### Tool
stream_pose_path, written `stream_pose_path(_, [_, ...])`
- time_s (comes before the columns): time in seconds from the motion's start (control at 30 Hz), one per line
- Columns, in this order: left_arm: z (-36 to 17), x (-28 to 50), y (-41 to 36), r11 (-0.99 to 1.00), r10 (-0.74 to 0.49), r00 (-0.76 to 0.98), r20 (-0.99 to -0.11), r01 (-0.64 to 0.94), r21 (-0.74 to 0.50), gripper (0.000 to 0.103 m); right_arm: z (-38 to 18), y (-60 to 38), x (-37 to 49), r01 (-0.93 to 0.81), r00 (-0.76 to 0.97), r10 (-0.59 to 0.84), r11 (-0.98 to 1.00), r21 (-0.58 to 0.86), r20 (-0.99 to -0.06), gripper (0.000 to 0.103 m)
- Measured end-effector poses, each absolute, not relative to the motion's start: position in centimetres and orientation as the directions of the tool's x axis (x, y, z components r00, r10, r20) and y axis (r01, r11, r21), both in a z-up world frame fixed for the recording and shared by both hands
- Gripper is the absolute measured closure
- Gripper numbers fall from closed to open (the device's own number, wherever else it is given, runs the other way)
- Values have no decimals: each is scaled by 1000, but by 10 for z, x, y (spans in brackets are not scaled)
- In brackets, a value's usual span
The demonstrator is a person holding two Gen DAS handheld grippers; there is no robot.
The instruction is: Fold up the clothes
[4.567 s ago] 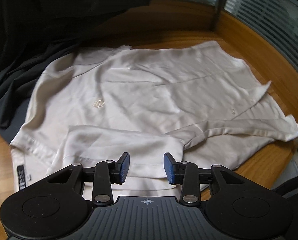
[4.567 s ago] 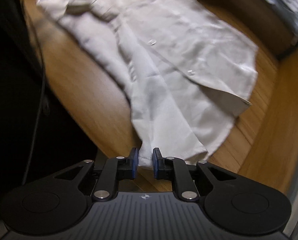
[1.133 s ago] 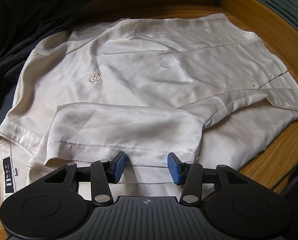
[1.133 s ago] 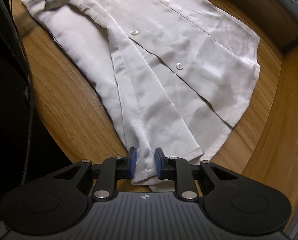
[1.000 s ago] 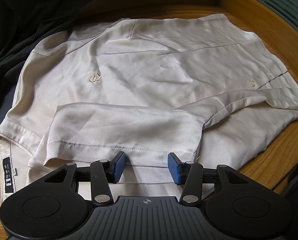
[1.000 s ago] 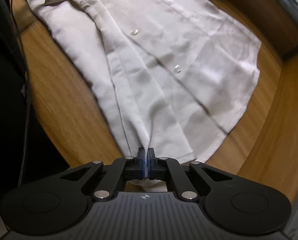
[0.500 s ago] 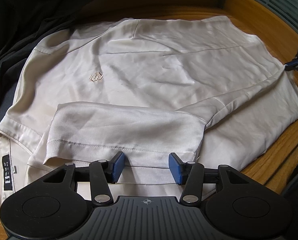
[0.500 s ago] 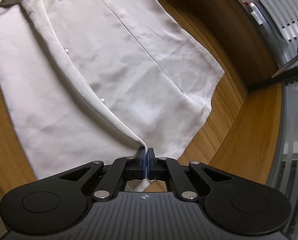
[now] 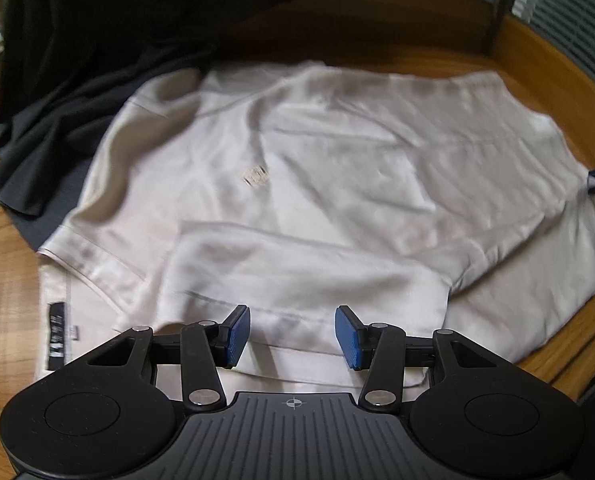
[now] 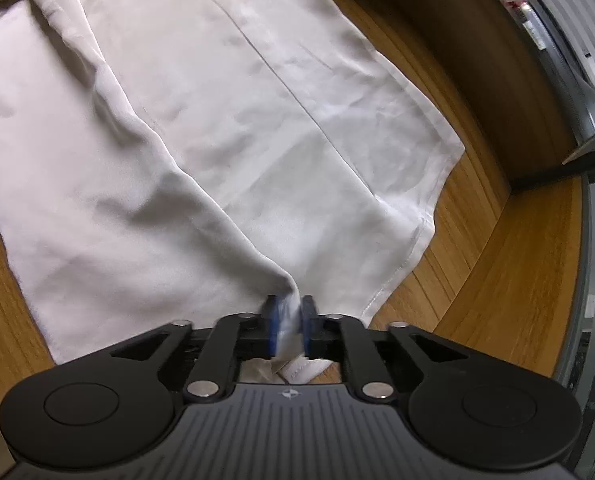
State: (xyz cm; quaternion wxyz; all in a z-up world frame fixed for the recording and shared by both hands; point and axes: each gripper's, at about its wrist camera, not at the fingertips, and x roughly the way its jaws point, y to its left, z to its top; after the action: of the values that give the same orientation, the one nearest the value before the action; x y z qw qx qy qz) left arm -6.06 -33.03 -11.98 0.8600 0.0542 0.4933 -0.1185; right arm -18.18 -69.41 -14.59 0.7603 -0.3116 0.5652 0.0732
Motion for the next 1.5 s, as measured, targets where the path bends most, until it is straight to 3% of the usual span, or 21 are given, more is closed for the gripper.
stream_pose_path(0.17, [-105,-74,-306,970,-125,505,-854,242,1,53,-122,-684,-187,-401,388,-222,833,-381,-895,60])
stream_pose_path(0.53, [-121,-90,-239,975,7,487,-874,191,115,53,-91,-606,-182,-392,431,-77,881,-263,-899,57])
stream_pose_path(0.83, [-133,-66,-204,973,21,488,-873,191,130,49,-82,-533,-164,-395,425,6,901,-179,-905,57])
stream_pose_path(0.97, [-112,-66,-194,977,-57,520,-853,203,58,51,-73,-502,-151,-332,444,36,935,-127,-896,57])
stream_pose_path(1.2, [-84,-62,-196,951,-266,521,-811,279,-132,51,-72,-454,-135,-109,460,130,990,90,-879,57])
stream_pose_path(1.27, [-88,-57,-205,936,-306,496,-813,315,-159,58,-77,-444,-133,-32,454,139,990,140,-880,57])
stream_pose_path(1.37, [-100,-48,-218,919,-324,453,-830,359,-163,63,-88,-432,-132,54,449,162,977,207,-879,57])
stream_pose_path(1.5, [-110,-36,-237,893,-284,437,-854,445,-70,67,-105,-421,-131,140,453,183,952,272,-873,58])
